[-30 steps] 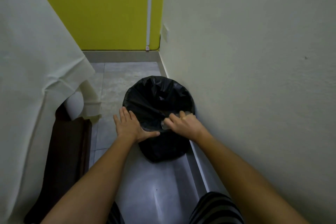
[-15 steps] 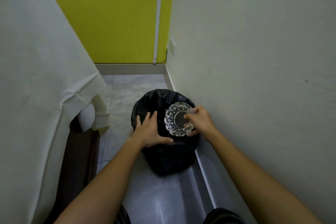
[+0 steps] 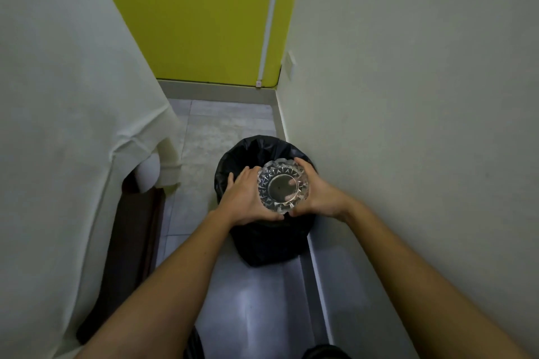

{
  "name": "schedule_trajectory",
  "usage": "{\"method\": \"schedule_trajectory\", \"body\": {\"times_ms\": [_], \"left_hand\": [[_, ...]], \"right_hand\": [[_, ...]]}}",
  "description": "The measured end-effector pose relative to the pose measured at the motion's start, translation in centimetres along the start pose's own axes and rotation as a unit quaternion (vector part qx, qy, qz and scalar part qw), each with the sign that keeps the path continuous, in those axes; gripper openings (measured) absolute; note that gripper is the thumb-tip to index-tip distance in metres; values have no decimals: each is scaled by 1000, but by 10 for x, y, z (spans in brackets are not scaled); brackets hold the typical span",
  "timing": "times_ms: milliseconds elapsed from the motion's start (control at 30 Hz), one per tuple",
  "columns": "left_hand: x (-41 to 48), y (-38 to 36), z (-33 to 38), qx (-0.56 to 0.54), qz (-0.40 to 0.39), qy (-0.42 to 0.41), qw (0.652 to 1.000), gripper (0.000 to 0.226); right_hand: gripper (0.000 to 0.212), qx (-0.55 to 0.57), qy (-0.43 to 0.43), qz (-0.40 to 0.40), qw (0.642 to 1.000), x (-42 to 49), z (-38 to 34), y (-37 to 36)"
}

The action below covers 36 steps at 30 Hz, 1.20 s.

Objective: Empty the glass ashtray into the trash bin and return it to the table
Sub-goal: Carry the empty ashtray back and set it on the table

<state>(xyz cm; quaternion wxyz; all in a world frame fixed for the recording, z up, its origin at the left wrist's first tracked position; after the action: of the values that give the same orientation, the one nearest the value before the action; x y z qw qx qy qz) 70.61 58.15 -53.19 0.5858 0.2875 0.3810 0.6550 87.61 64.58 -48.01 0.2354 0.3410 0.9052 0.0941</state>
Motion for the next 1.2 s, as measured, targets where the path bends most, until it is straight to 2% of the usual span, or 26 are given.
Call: {"method": "schedule_trajectory", "body": {"times_ms": [133,333,500,667,933,1200], "left_hand": [[-22,58,45,-21,7,16,1000,122],[-48,180,130,31,19,18,999,129],[-79,299,195,75,44,35,996,129],[-127,413,229,114,86,55,988,130],[-223,543,207,126,139,124,974,130],[-339,632,128,164,185,187,951,124]], "right_hand": [[140,-121,3,-4,993,-28,-61,15],[121,-239,21,39,970,-91,-186,57],[126,-398,75,80,911,-147,-313,78],[126,-443,129,82,883,-193,-432,71],[127,-469,221,57,853,-217,-556,-7],[126,-454,298,8,840,-218,-640,-140]]}}
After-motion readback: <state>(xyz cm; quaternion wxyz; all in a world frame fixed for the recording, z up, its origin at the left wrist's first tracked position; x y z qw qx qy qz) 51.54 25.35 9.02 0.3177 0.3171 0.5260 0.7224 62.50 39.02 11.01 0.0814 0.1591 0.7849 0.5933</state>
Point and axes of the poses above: each hand's wrist, its own x-axis towards the middle knuckle, its own y-axis out of the back of the hand, z = x × y, the point moved 3 cm from there along x, towards the middle knuckle, and after that the axes turned 7 degrees about x, right-handed, at the moved point
